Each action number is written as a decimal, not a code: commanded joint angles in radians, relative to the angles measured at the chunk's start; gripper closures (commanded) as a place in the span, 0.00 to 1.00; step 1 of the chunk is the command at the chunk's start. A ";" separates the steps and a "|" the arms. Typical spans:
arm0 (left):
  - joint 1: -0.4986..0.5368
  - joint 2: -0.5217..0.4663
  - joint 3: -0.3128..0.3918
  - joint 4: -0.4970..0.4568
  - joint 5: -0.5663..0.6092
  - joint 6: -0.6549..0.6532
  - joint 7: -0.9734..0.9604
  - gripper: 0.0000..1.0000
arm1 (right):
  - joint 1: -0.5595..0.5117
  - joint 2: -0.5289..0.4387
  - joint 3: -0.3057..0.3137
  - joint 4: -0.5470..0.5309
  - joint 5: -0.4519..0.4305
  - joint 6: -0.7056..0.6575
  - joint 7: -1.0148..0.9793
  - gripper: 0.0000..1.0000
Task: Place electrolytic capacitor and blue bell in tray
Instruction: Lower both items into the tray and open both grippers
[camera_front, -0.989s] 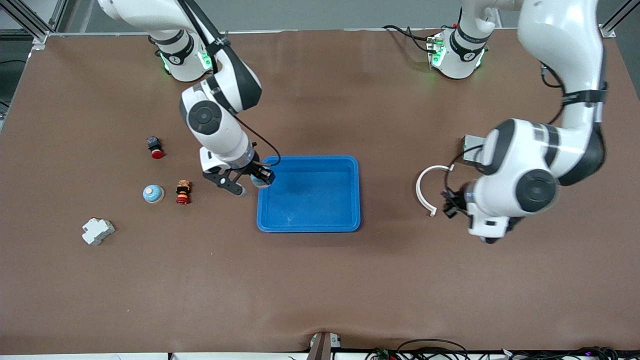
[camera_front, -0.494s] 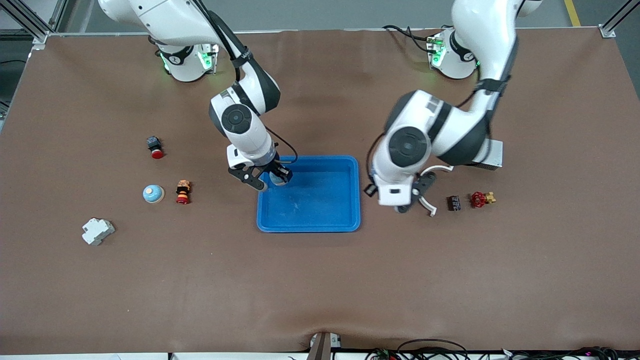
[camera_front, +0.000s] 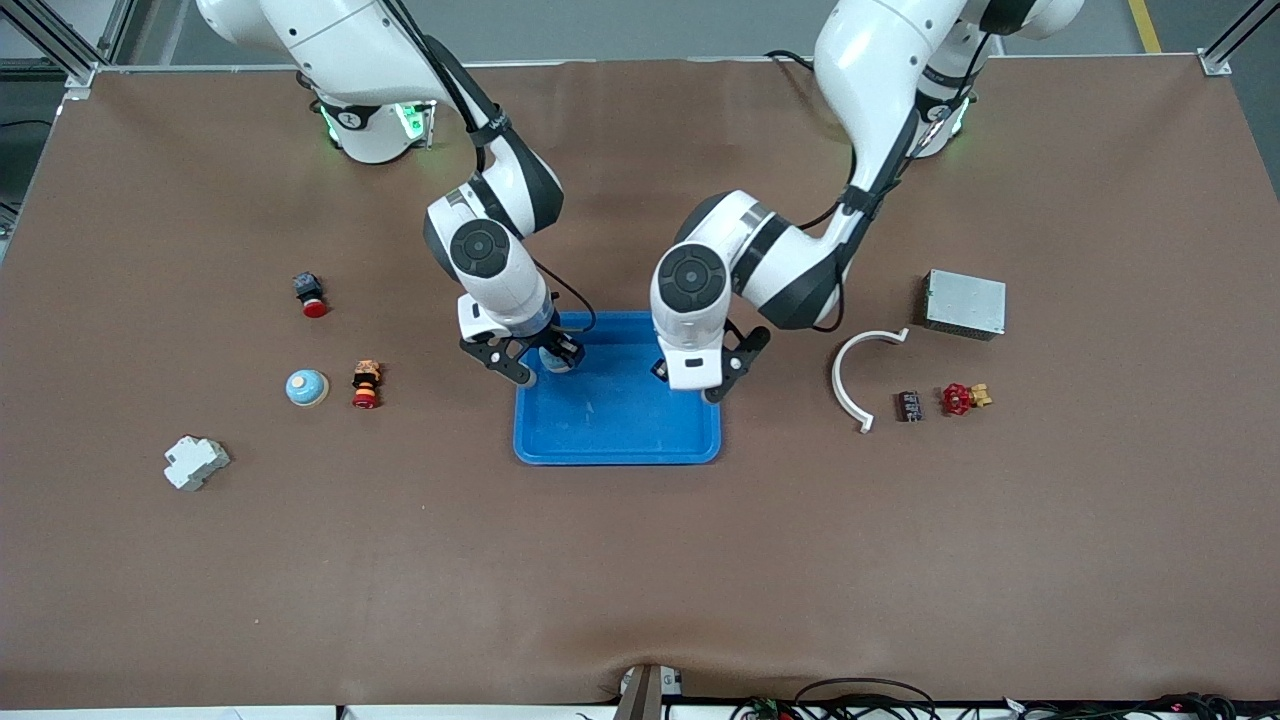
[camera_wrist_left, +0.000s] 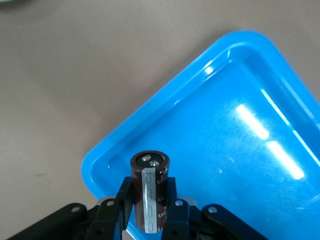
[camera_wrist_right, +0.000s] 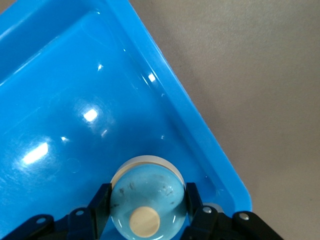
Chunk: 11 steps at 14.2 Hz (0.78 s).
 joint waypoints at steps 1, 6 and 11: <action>-0.036 0.030 0.017 0.015 -0.009 0.028 -0.011 1.00 | 0.040 0.044 -0.015 0.038 -0.035 0.014 0.067 1.00; -0.043 0.087 0.019 0.013 -0.007 0.071 -0.014 1.00 | 0.058 0.098 -0.019 0.084 -0.109 0.020 0.172 1.00; -0.059 0.104 0.020 0.012 0.014 0.072 -0.014 1.00 | 0.051 0.106 -0.019 0.087 -0.112 0.030 0.177 0.00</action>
